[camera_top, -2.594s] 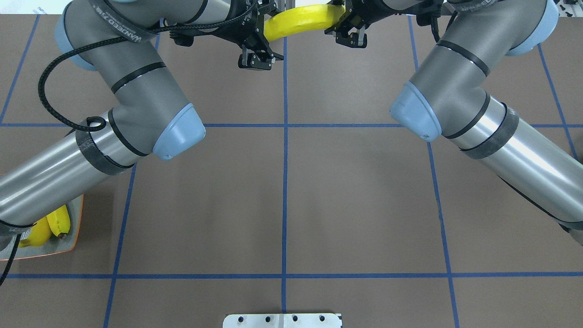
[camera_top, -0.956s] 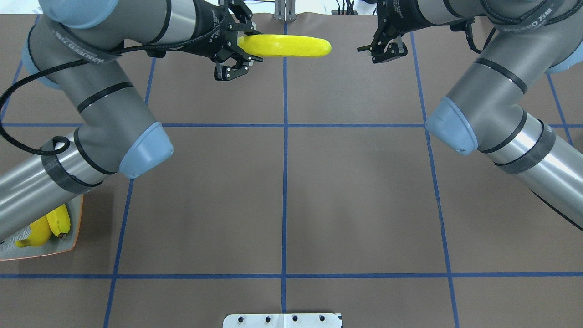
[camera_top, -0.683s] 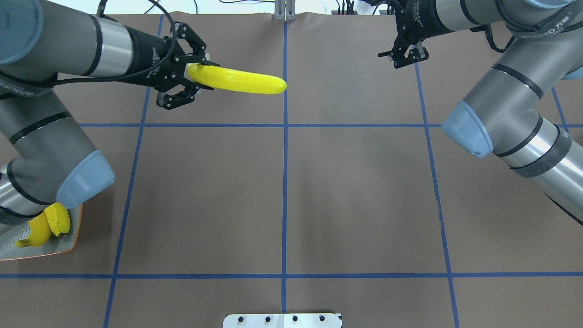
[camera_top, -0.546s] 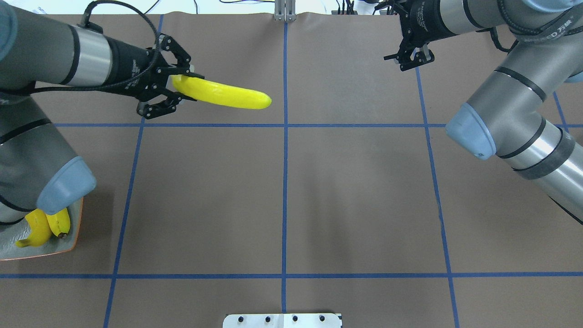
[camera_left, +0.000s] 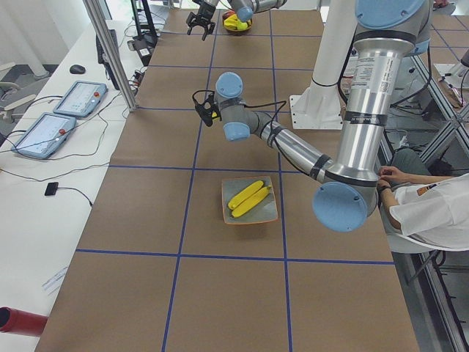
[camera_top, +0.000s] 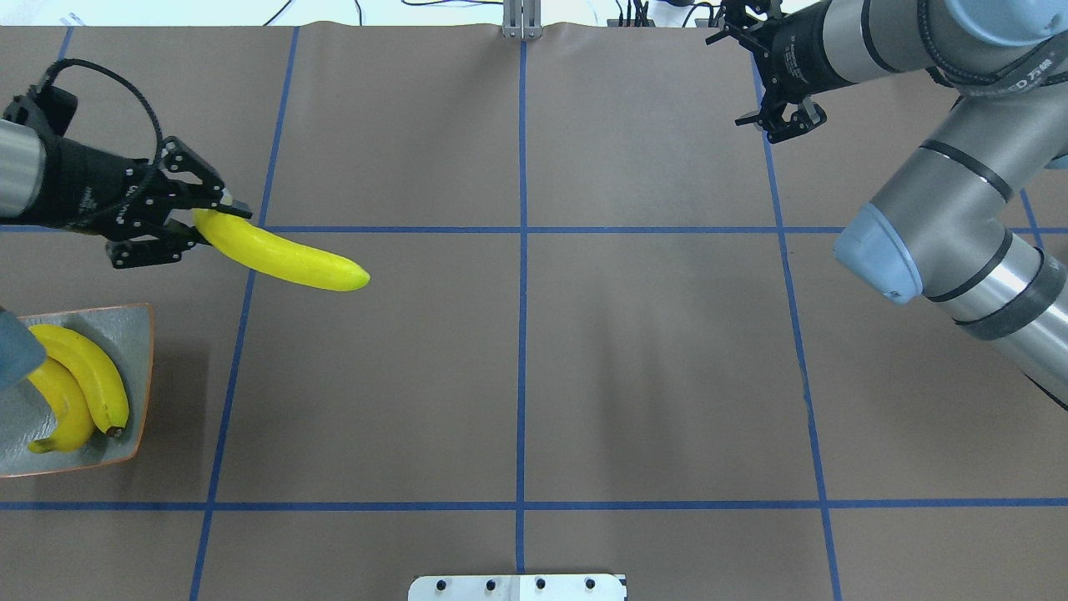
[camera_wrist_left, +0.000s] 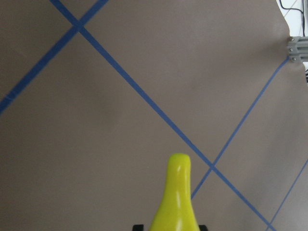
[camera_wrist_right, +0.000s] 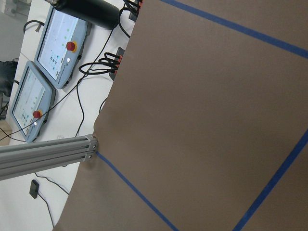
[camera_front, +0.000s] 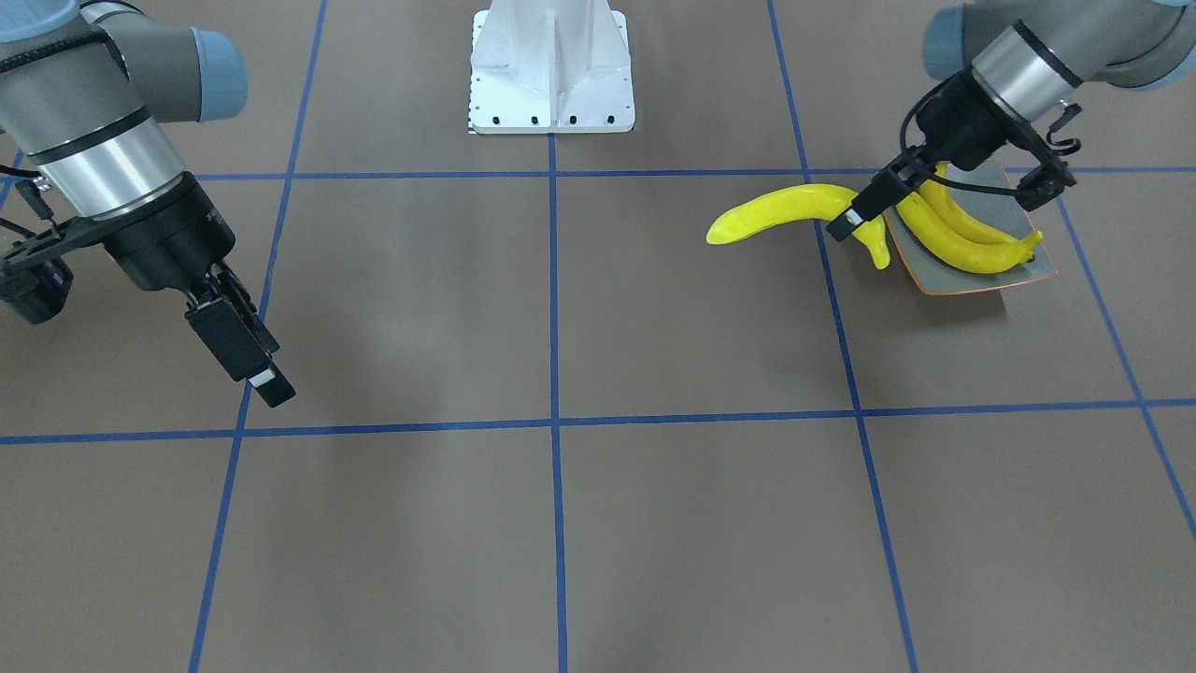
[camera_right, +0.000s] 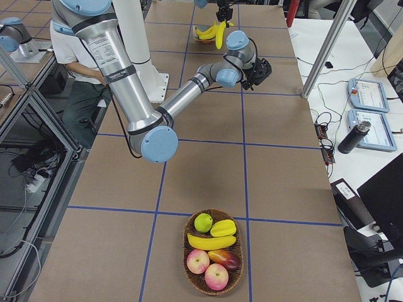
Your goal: Transfer all bananas from basket to plate
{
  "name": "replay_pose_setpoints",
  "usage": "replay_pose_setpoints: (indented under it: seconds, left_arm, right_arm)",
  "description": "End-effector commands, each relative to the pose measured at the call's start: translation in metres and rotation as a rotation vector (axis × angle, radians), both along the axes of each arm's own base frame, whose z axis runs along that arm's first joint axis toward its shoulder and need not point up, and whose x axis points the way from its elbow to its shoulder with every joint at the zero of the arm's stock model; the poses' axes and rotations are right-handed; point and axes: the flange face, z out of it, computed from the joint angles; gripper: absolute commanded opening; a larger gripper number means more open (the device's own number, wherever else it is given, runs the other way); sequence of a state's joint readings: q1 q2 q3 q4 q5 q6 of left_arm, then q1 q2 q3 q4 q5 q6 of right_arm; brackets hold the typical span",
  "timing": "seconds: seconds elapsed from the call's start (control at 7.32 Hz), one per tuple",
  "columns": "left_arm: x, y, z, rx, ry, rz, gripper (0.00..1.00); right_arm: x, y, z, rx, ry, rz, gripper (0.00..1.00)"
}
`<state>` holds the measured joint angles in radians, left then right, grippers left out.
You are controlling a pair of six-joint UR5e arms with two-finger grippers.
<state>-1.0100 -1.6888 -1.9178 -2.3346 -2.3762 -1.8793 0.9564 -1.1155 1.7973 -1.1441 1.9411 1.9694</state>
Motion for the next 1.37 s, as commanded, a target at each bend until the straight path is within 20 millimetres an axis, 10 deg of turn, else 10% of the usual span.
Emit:
replay_pose_setpoints:
  seconds: [0.0, 0.27, 0.68, 1.23]
  left_arm:
    - [-0.055, -0.01, 0.065, 0.073, -0.02, 0.125, 0.0]
    - [-0.078, -0.006, 0.118, 0.119, -0.003, 0.236, 0.0]
    - [-0.095, -0.005, 0.128, 0.157, 0.009, 0.23, 0.0]
    - [-0.093, 0.008, 0.207, 0.215, 0.002, 0.324, 0.0]
  right_arm:
    - [0.025, -0.005, 0.036, 0.2, 0.189, -0.114, 1.0]
    - [0.048, 0.0, 0.068, 0.324, 0.314, -0.212, 1.0]
    - [0.116, 0.004, 0.129, 0.541, 0.486, -0.435, 1.0]
    - [0.119, 0.009, 0.137, 0.548, 0.492, -0.454, 1.0]
